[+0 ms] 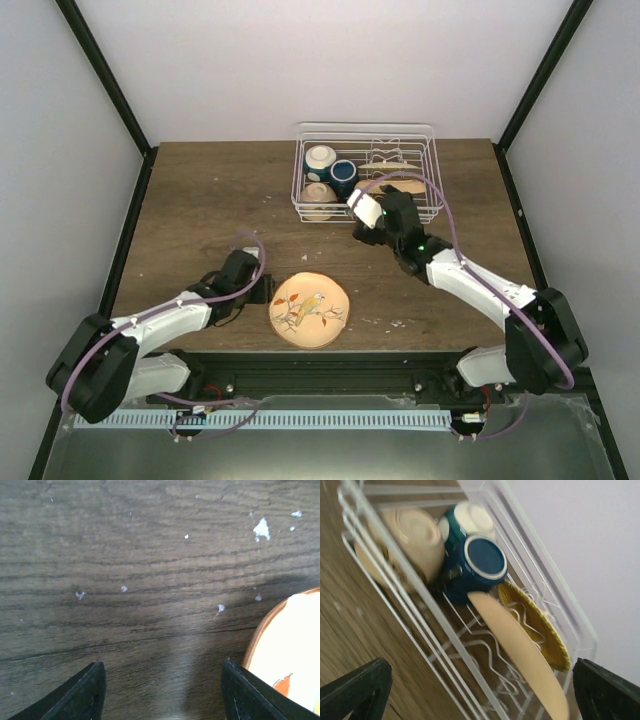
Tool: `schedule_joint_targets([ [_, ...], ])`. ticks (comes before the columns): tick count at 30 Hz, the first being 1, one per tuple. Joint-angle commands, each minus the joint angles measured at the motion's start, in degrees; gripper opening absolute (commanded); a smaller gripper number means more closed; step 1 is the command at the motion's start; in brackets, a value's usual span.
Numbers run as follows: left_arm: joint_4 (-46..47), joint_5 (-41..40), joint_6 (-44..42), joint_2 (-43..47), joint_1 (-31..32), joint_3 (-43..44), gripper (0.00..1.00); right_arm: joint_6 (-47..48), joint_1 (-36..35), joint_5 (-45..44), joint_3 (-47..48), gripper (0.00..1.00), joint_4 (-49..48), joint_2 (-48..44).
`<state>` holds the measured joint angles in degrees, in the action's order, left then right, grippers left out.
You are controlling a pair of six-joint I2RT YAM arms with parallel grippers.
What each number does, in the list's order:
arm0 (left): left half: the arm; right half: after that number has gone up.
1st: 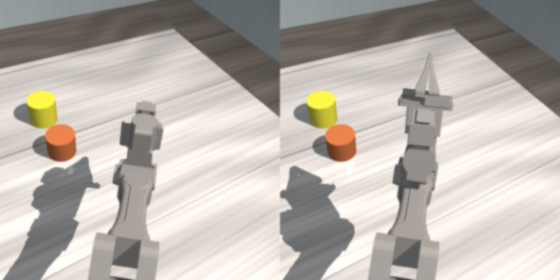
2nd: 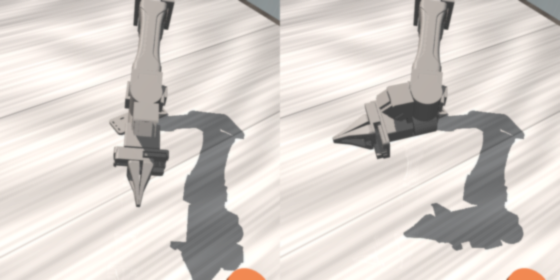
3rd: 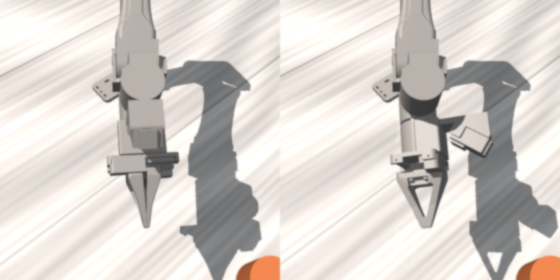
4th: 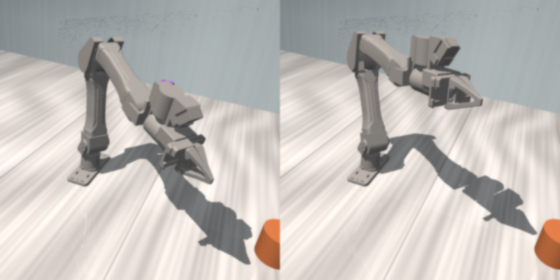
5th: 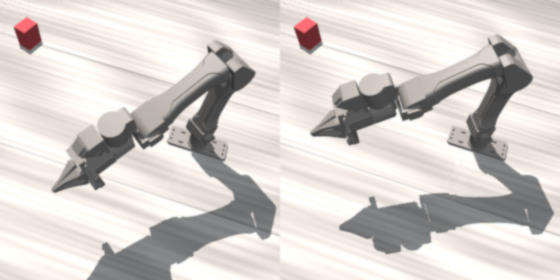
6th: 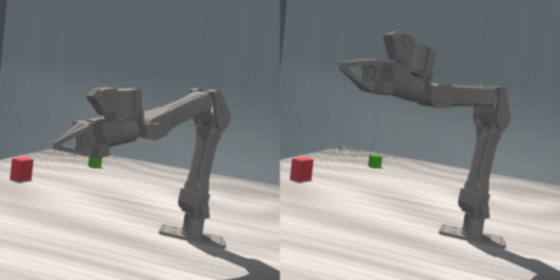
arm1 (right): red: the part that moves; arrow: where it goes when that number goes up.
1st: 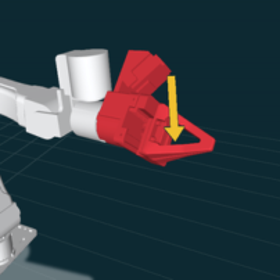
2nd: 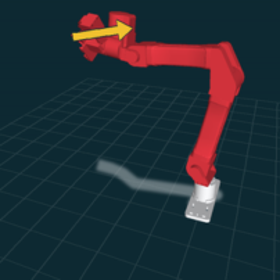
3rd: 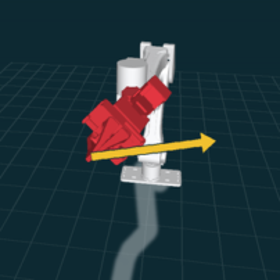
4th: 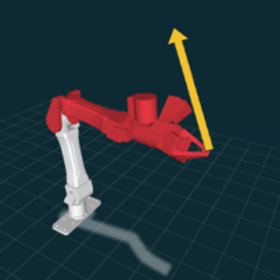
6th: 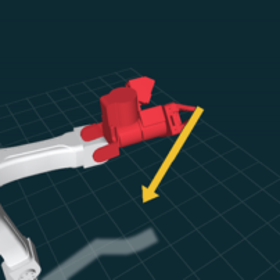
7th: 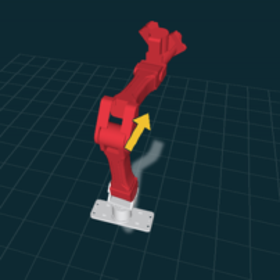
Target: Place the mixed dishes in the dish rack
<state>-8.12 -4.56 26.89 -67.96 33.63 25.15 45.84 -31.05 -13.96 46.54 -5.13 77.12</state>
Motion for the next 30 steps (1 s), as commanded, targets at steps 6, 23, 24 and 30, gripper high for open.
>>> schedule_joint_targets([
  [6,2.7,3.1,0.8,-4.5,2.5,0.9,0.65,-36.8,-4.0,2.1,11.7,1.0,10.9,3.0],
  [23,5.1,11.5,2.4,0.0,3.4,-1.9,0.65,-41.5,-4.0,6.7,2.1,1.0,6.5,-5.9],
  [24,5.6,11.8,2.8,-0.7,3.3,-2.3,0.64,-41.6,-4.0,6.9,2.2,1.0,6.5,-6.0],
  [30,10.3,15.1,5.0,-3.2,3.4,-5.4,0.63,-41.8,-4.0,8.5,2.7,1.0,7.1,-5.8],
])
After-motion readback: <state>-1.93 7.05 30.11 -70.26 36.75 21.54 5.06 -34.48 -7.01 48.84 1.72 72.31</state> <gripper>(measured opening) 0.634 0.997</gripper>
